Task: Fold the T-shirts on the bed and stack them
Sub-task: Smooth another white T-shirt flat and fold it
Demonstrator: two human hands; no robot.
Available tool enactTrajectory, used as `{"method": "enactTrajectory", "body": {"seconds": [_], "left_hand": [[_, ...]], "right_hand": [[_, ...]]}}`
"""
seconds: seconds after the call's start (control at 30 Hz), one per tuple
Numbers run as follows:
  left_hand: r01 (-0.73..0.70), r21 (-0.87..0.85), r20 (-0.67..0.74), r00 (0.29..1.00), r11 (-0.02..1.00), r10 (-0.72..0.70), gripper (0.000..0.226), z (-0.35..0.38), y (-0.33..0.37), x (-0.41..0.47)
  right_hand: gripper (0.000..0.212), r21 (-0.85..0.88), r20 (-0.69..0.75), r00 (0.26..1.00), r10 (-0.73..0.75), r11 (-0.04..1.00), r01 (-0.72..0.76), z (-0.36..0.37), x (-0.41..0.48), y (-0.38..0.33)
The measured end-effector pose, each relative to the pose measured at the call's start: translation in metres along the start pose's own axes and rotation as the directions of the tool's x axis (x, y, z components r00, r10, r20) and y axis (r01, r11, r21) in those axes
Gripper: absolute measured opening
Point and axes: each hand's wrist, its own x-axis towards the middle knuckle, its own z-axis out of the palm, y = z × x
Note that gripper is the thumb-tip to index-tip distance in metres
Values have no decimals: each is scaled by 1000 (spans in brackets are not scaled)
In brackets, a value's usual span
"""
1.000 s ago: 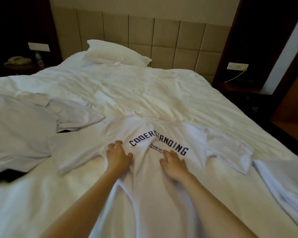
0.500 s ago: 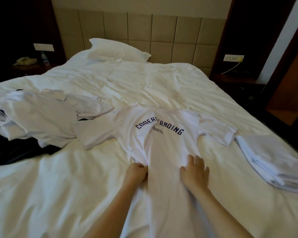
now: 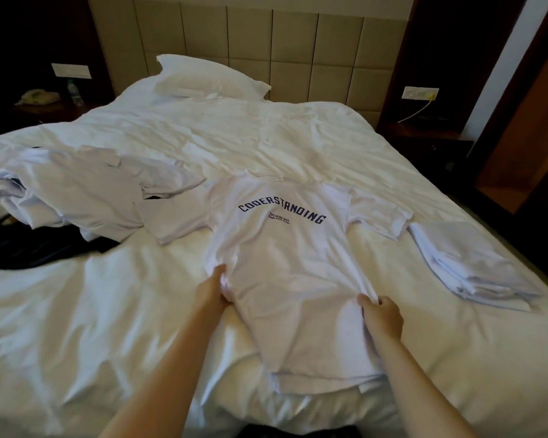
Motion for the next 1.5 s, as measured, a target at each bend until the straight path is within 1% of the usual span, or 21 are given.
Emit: {"method": "enactTrajectory", "body": {"seconds": [0.07,0.17,0.37,0.43,0.5,0.57,0.6,0.67,0.77,0.8,0.87,0.97,1.03,1.07,1.1,1.17,1.2,1.27,1.33,1.4,1.5], "left_hand": [[97,53,132,986,994,-104,13,0,-10,-9],[78,110,201,975,991,-99,13,-6,-17,-17],[-68,-303,181,975,951,127,16,-38,-2,-19],[-31,-211,192,979,977,72,23,-50,1,-24],[50,103,199,978,993,-70,26,-65,-3,-34],[60,399,218,963,915,-158,34,-79,-4,-46],[38,461,235,958,886,-163,38,-84,-4,-51],[-31,430,285,953,902,-103,42,-93,1,-60],[-58,185,287,958,981,3,25,-100,10,-67],[-32,129,244,970,991,0,21,-102,11,-69],[13,168,198,979,986,-47,25,-109,6,-71],[45,359,145,984,932,-103,39,-120,-12,-71],[77,357,128,983,931,-130,36,-126,-20,-74],[92,304,138,981,948,-140,32,-128,-21,-76],[102,242,147,979,965,-141,28,-129,-21,-77],[94,112,154,982,989,-111,24,-127,-16,-80],[67,39,142,987,997,-72,22,-123,-12,-82],[1,-129,96,995,992,12,21,-116,0,-85],[-43,-171,18,999,984,47,21,-115,4,-85],[-62,16,-109,992,998,64,28,-125,-5,-83],[-93,383,-161,973,919,165,36,-141,-23,-79]], "right_hand": [[26,32,85,995,50,998,-53,-6,-8,1],[23,71,160,979,126,988,-139,-17,-16,0],[17,422,52,990,133,895,-143,-34,-24,8],[30,443,91,978,188,872,-209,-38,-25,12],[38,417,187,950,252,855,-309,-41,-32,17],[33,387,357,899,252,836,-388,-45,-39,21],[28,386,434,872,225,829,-405,-48,-42,22],[21,472,560,821,113,771,-428,-57,-52,20],[56,680,604,794,-63,561,-473,-59,-55,25],[53,701,605,793,-66,516,-491,-57,-60,28],[40,671,632,775,8,495,-552,-50,-67,36],[30,608,701,708,87,447,-656,-41,-73,35],[18,604,691,702,175,394,-693,-41,-72,31],[21,610,666,708,235,374,-698,-43,-71,31],[26,607,647,713,269,384,-696,-42,-68,33],[19,596,569,766,298,493,-634,-42,-67,30],[12,629,473,832,289,551,-549,-43,-66,26],[6,679,164,955,249,673,-292,-46,-64,16],[16,719,-5,981,193,682,-131,-56,-73,6],[17,657,-22,974,223,738,-154,-63,-75,17],[27,355,-58,954,293,900,-255,-61,-72,45]]}}
